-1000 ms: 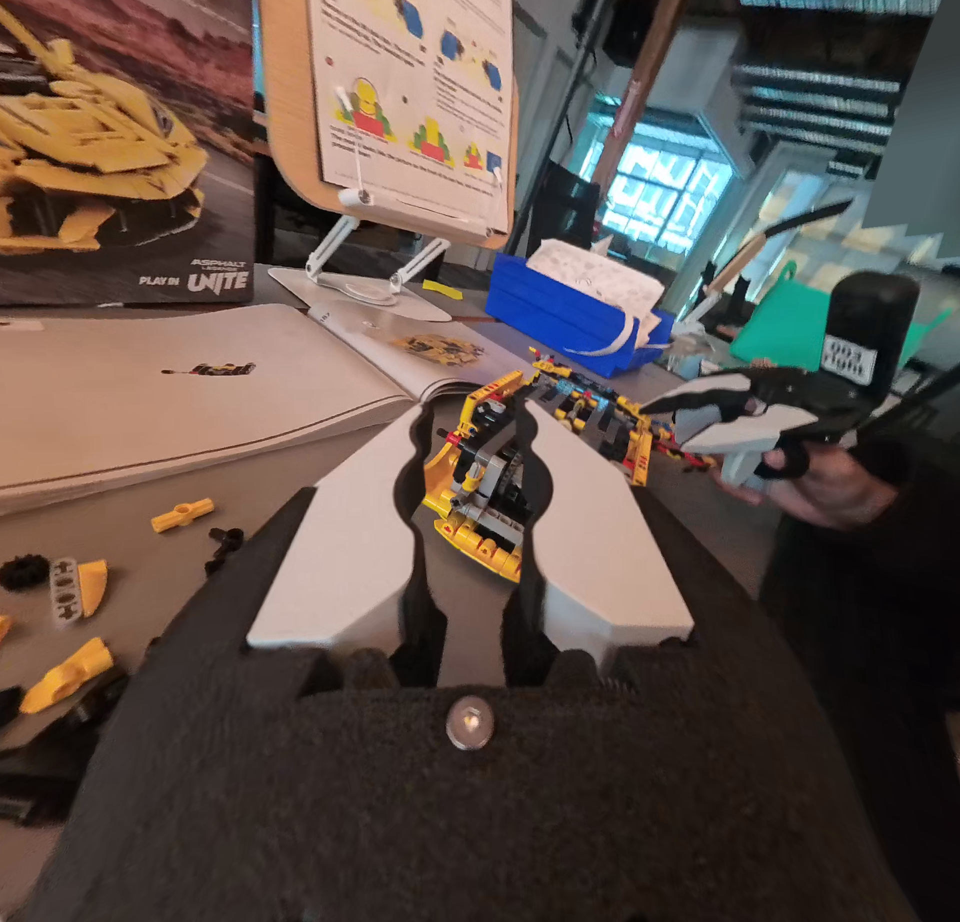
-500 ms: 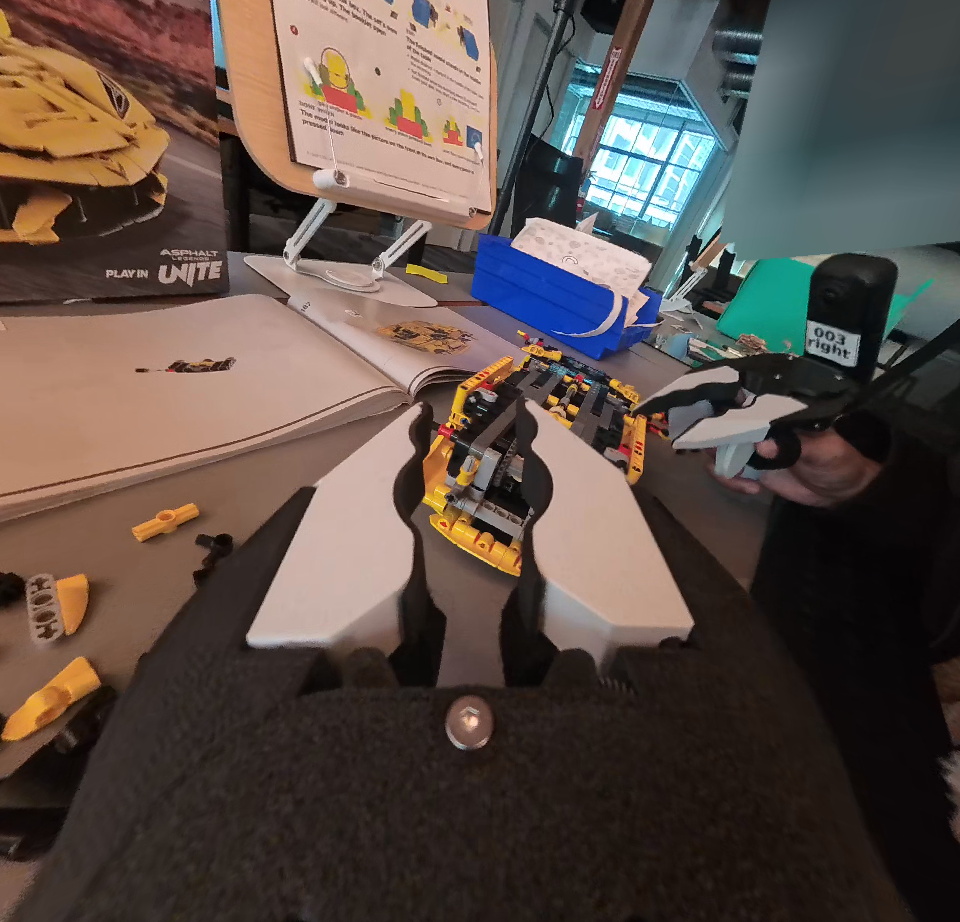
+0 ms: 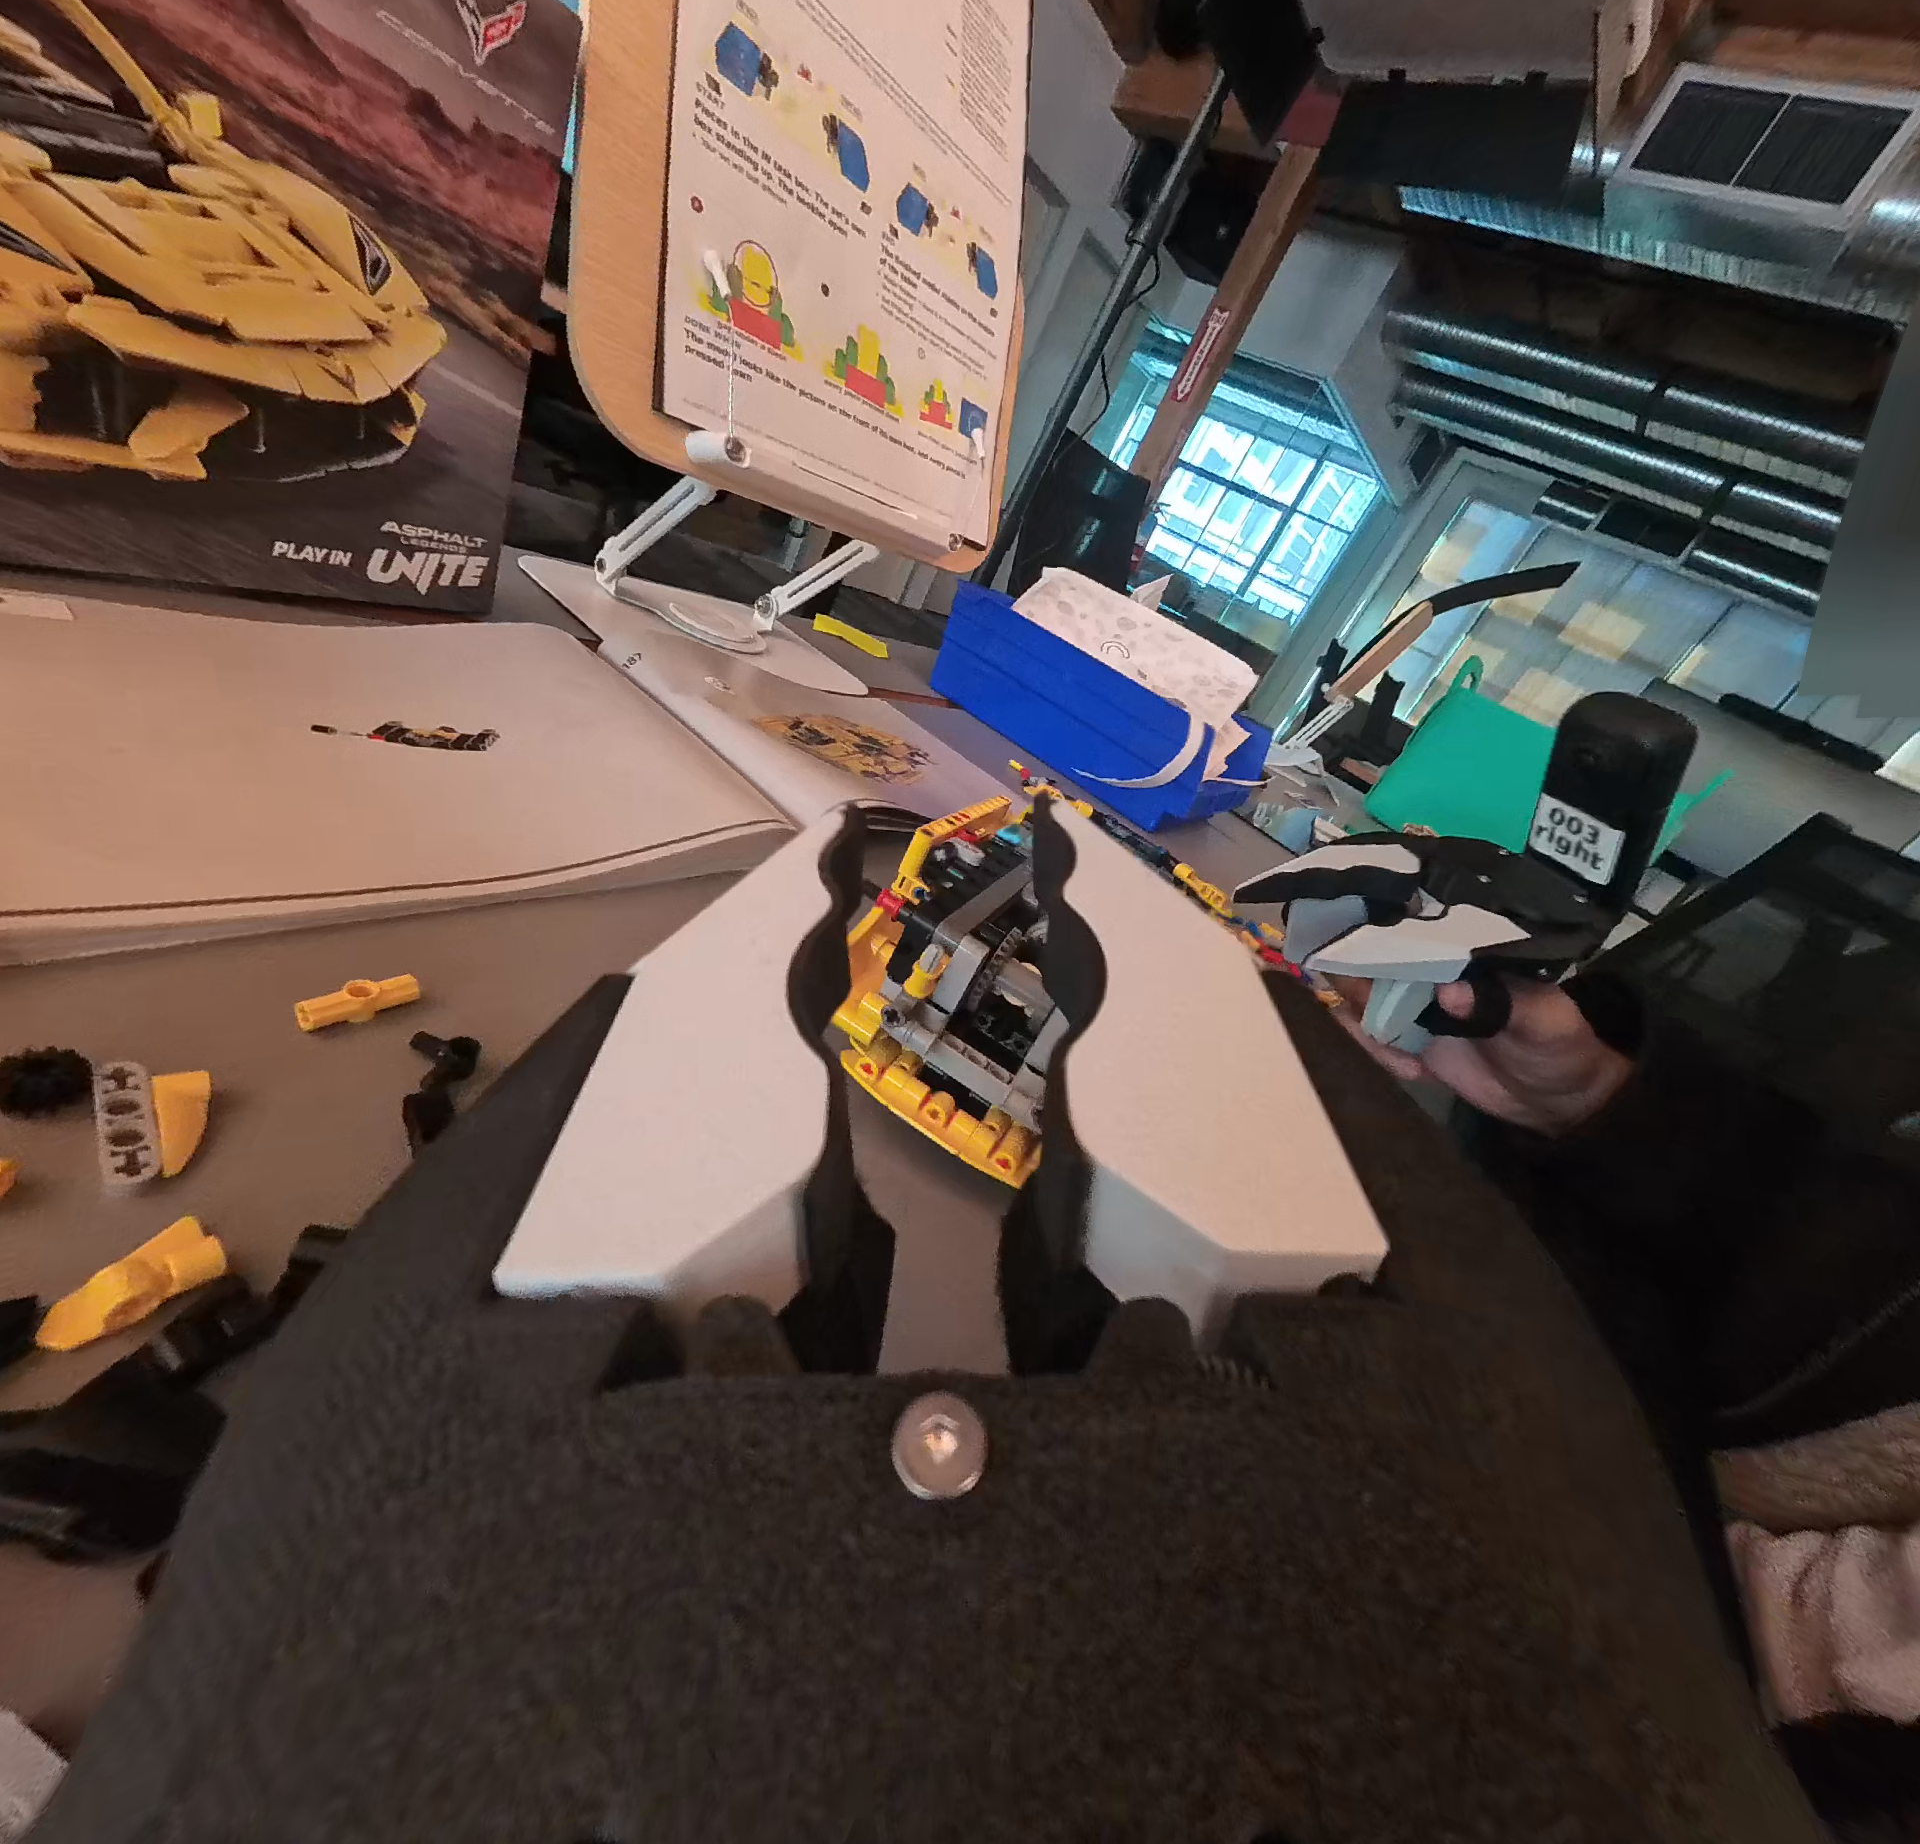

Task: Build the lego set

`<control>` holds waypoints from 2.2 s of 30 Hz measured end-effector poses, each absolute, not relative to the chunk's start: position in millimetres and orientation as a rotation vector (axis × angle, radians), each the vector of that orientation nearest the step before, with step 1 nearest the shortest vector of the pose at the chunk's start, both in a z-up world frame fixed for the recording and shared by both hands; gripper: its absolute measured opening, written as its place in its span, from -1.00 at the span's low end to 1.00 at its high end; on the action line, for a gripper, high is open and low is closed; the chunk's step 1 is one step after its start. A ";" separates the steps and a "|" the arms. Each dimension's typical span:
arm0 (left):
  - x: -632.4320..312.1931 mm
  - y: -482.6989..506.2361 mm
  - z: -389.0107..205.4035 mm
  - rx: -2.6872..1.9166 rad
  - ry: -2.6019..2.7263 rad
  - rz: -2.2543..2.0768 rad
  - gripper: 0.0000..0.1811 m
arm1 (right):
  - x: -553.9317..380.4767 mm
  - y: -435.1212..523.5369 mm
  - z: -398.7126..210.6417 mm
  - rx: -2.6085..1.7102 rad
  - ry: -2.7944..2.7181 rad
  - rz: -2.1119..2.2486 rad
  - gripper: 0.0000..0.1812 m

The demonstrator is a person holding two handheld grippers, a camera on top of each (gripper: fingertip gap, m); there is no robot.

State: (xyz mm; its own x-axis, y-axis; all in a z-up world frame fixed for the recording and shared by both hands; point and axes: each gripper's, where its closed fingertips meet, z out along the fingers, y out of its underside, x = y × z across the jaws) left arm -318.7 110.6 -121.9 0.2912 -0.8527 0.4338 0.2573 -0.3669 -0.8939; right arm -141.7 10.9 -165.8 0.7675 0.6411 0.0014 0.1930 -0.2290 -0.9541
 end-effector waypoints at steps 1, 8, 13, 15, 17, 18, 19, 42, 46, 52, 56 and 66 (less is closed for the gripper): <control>-319.1 110.4 -122.4 -1.502 0.575 -1.316 -0.65 | -140.6 12.1 -166.0 -1.791 -0.640 0.469 -0.56; -314.1 107.2 -130.6 -1.544 0.621 -1.282 -0.65 | -132.5 15.0 -158.1 -1.773 -0.543 0.527 -0.59; -310.9 104.4 -132.8 -1.549 0.657 -1.254 -0.65 | -135.5 13.0 -160.6 -1.780 -0.558 0.532 -0.59; -310.7 104.9 -133.5 -1.552 0.659 -1.248 -0.65 | -143.6 7.3 -165.5 -1.797 -0.619 0.552 -0.59; -311.1 105.2 -133.6 -1.554 0.657 -1.249 -0.65 | -157.7 -17.2 -178.1 -1.862 -0.799 0.645 -0.67; -311.1 105.1 -133.6 -1.553 0.657 -1.247 -0.65 | -161.7 -28.7 -180.9 -1.883 -0.857 0.692 -0.66; -311.1 104.8 -133.5 -1.552 0.660 -1.245 -0.65 | -162.1 -35.4 -184.7 -1.900 -0.887 0.713 -0.63; -277.3 51.4 -132.3 -1.443 1.029 -1.229 -0.65 | -172.3 -36.7 -220.4 -2.098 -0.918 0.822 -0.65; -254.7 0.6 -141.1 -1.480 1.368 -1.095 -0.62 | -178.7 -38.9 -193.7 -2.091 -0.779 1.176 -0.66; -217.3 -46.2 -156.5 -1.439 1.604 -0.780 -0.57 | -184.1 -32.1 -177.4 -2.055 -0.730 1.201 -0.66; -200.9 -50.5 -159.8 -1.425 1.545 -0.620 -0.57 | -183.5 -26.6 -170.1 -2.047 -0.635 1.173 -0.66; -193.3 -47.4 -163.7 -1.492 1.463 -0.642 -0.62 | -194.6 -31.2 -156.4 -2.054 -0.579 1.226 -0.66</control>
State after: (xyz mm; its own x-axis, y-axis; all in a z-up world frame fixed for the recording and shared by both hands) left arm -193.3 -47.4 -163.7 0.1575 -0.9603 -0.2303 -0.4806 0.1292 -0.8674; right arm -194.6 -31.2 -156.4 0.4606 0.6620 -0.5914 0.0354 -0.6794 -0.7329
